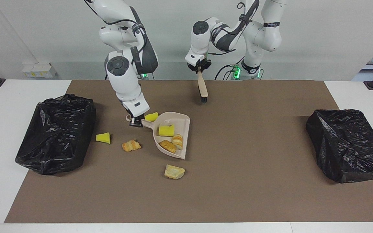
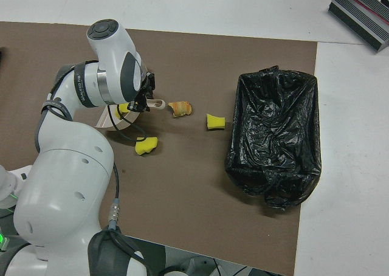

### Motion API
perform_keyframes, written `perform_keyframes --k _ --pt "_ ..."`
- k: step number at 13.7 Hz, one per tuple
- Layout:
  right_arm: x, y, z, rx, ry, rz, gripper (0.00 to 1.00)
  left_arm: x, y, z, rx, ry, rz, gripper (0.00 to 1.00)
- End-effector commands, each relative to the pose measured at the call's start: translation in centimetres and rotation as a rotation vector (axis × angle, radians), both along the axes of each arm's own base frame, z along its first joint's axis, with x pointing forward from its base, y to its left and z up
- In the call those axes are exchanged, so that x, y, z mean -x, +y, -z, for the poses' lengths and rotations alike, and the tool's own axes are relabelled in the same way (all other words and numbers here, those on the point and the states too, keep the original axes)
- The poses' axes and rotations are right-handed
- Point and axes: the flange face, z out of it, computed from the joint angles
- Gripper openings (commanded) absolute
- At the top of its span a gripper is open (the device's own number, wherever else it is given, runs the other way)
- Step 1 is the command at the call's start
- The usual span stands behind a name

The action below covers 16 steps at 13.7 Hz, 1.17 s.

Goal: Sweep and dump trash in bin
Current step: 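Carry the dustpan to the black bag and tip it with the right gripper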

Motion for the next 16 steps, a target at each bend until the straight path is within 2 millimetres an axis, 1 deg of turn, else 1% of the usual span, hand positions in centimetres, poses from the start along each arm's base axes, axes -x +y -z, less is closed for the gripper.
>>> perform_keyframes --k 1,2,4,6,7,8,9,10,11,12,13,14,15,16 --pt "-0.7 -1.9 -0.5 -0.082 -0.006 -0.055 0.0 1.4 0.3 1.0 0.012 -0.006 -0.004 0.0" --pt "-0.9 -2.7 -1.6 -0.092 -0.013 -0.065 0.0 1.4 0.2 1.3 0.012 0.003 -0.003 0.0" --pt "-1.2 -5.4 -3.2 -0.098 0.023 -0.09 0.0 1.4 -0.2 1.4 0.035 0.02 -0.023 0.0" --pt "-0.8 -8.3 -5.3 -0.083 0.052 -0.066 0.0 1.3 -0.3 1.5 0.044 0.02 -0.019 0.07" --pt "-0.5 -10.1 -6.3 -0.082 0.046 -0.044 0.0 1.3 -0.3 1.6 0.042 0.022 -0.015 0.14" --pt "-0.3 -12.4 -6.9 -0.083 0.04 -0.033 0.0 1.2 -0.2 1.9 0.039 0.026 -0.008 0.26" --pt "-0.3 -14.8 -7.0 -0.087 0.032 -0.041 0.0 1.0 -0.2 1.9 0.041 0.027 -0.004 0.63" --pt "-0.1 -18.3 -7.1 -0.092 0.018 -0.039 0.0 0.6 -0.4 1.7 0.04 0.031 -0.001 1.0" --pt "0.2 -21.6 -7.2 -0.094 0.006 -0.026 0.0 -0.2 -0.4 1.2 0.049 0.031 -0.012 1.0" --pt "0.6 -24.5 -7.2 -0.091 -0.009 -0.015 0.0 -2.2 0.2 0.7 0.068 0.026 -0.028 1.0" --pt "1.0 -26.8 -7.3 -0.078 -0.016 -0.021 0.0 -4.3 0.6 -0.3 0.092 0.021 -0.031 1.0" --pt "1.4 -28.7 -7.2 -0.061 -0.017 -0.036 0.0 -5.8 0.8 -1.5 0.094 0.031 -0.026 1.0" --pt "1.9 -30.7 -7.2 -0.05 -0.018 -0.045 0.0 -8.1 1.6 -2.7 0.096 0.03 -0.04 1.0" --pt "1.9 -33.2 -8.5 -0.039 -0.058 -0.047 0.0 -10.7 3.1 -3.9 0.112 0.024 -0.042 1.0"
